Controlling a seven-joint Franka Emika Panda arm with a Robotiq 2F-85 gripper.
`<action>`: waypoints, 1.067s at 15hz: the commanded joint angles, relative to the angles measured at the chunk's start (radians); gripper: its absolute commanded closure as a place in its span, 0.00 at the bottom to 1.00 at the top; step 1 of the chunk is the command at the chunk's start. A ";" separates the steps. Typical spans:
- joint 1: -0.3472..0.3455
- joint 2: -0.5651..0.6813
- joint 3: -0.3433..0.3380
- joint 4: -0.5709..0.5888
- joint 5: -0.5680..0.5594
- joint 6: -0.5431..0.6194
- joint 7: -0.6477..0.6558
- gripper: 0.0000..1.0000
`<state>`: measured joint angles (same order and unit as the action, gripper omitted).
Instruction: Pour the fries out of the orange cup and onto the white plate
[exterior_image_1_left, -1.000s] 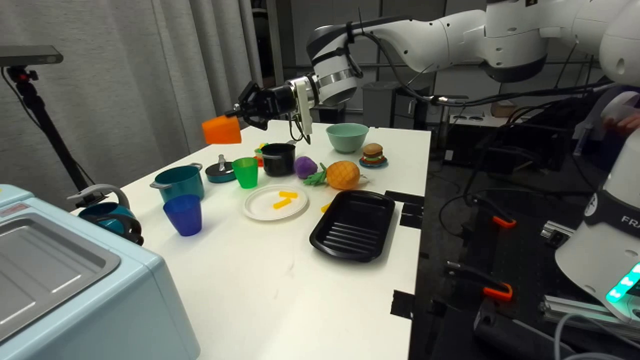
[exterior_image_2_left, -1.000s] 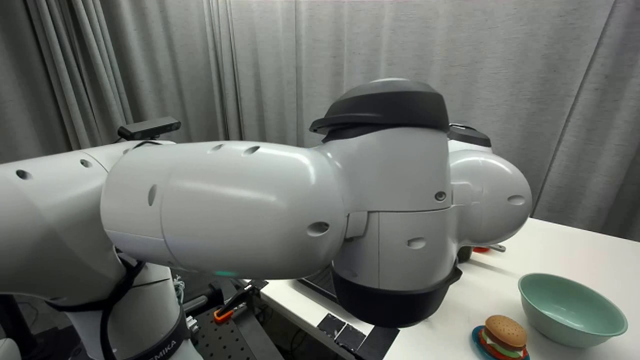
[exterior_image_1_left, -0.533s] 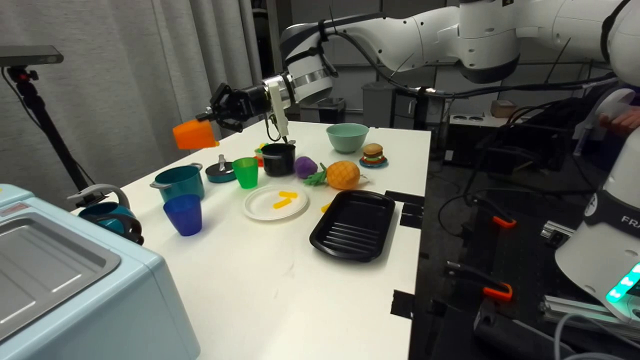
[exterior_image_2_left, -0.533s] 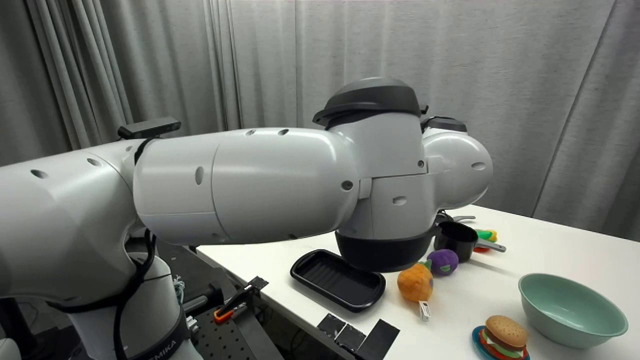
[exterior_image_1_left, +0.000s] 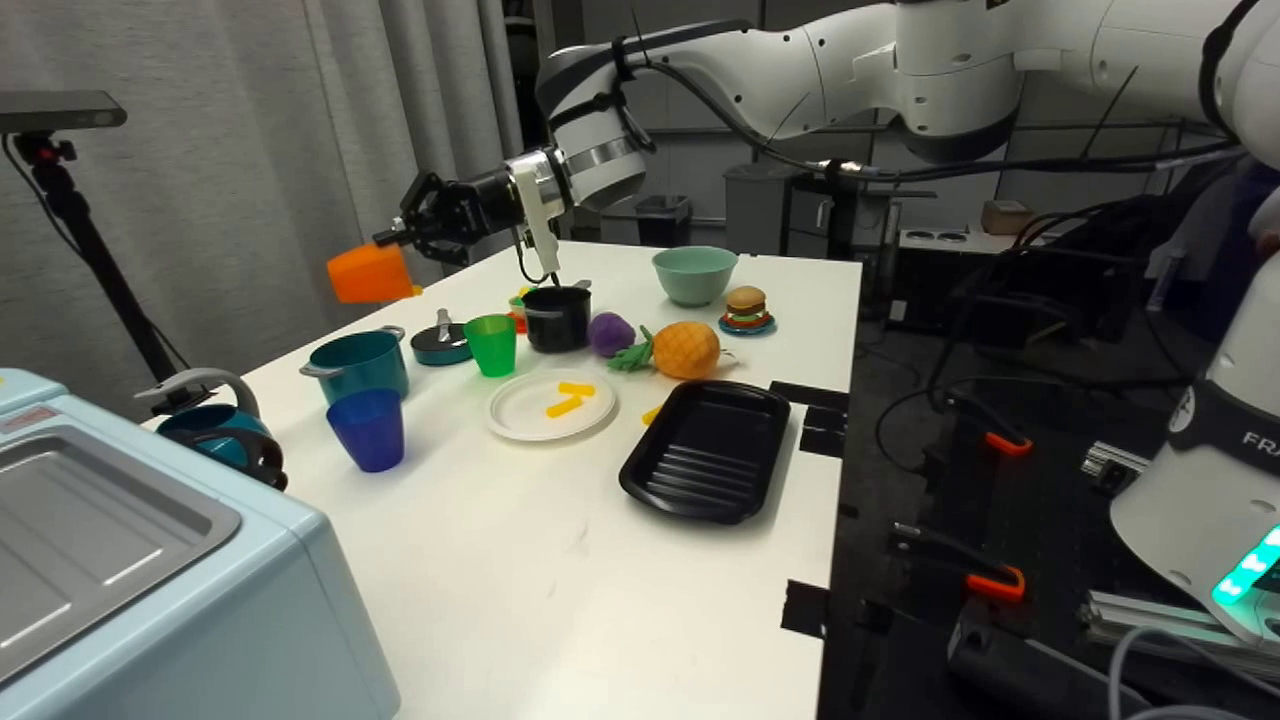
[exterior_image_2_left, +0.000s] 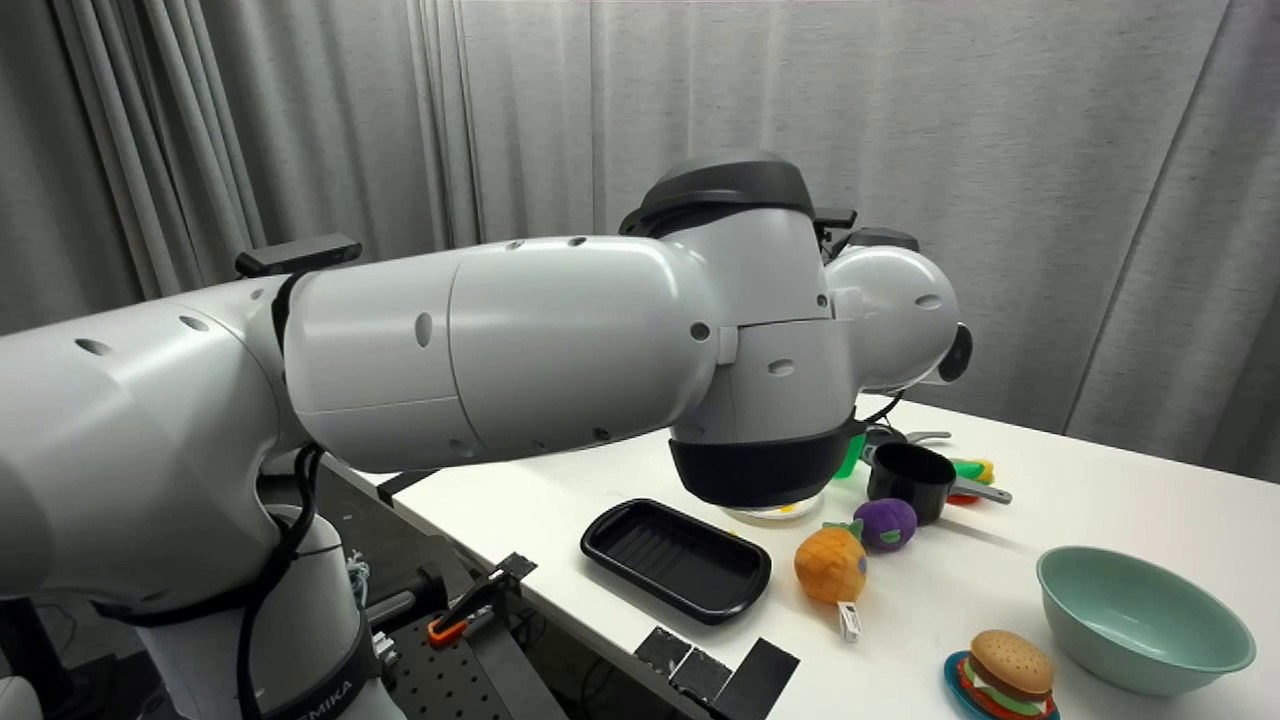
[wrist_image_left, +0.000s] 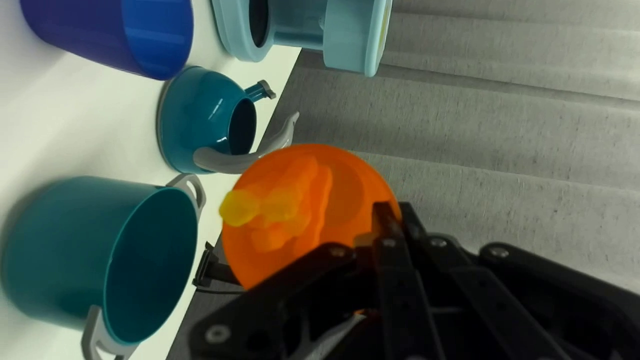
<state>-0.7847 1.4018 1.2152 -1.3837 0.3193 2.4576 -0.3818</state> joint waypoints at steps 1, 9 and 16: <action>0.004 -0.040 -0.042 -0.018 0.064 -0.029 0.020 0.99; -0.004 -0.100 -0.082 -0.129 0.134 0.013 0.041 0.99; -0.065 -0.197 -0.118 -0.265 0.181 0.057 0.045 0.99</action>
<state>-0.7891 1.2921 1.1207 -1.5265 0.4444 2.4680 -0.3329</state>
